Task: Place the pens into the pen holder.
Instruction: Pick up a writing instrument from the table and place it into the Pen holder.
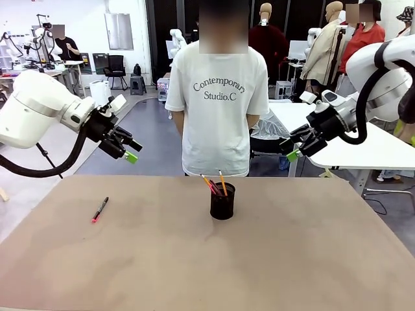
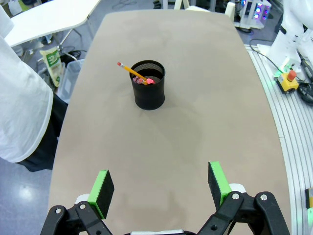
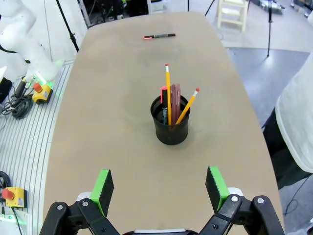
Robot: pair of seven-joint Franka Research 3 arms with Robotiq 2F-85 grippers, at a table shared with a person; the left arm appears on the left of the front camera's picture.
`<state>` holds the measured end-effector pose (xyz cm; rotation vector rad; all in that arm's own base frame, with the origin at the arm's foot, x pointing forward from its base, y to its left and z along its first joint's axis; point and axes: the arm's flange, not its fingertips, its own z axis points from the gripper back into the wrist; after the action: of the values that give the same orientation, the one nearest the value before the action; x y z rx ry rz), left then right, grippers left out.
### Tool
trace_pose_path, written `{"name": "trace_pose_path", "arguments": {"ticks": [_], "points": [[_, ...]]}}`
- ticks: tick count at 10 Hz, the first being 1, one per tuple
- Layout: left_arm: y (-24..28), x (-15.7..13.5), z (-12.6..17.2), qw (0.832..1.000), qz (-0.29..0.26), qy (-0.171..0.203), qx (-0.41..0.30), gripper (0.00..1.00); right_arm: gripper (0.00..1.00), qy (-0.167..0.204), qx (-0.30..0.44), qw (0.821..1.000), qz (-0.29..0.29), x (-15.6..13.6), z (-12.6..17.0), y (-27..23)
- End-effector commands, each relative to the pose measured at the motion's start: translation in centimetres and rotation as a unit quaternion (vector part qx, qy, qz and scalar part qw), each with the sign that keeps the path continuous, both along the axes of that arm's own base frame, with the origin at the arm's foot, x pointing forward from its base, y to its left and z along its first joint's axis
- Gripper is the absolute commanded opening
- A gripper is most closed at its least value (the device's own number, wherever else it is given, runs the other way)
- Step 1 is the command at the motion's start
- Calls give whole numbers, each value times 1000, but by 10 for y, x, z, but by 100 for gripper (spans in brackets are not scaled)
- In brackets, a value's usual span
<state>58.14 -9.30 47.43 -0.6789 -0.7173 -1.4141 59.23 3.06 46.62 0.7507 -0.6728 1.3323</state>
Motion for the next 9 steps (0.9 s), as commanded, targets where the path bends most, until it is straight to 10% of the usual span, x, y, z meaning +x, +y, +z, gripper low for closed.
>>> {"name": "trace_pose_path", "arguments": {"ticks": [1,3,5,9], "points": [[0,0,1,1000,3,-1,-4,100,100,-1,-1,1000,0,-1,1,1],[0,0,0,1000,0,0,0,100,100,-1,-1,1000,0,-1,1,1],[14,0,14,968,84,78,225,100,100,-1,-1,1000,0,-1,1,1],[28,-11,4,890,192,177,374,100,100,-1,-1,1000,0,-1,1,1]]}}
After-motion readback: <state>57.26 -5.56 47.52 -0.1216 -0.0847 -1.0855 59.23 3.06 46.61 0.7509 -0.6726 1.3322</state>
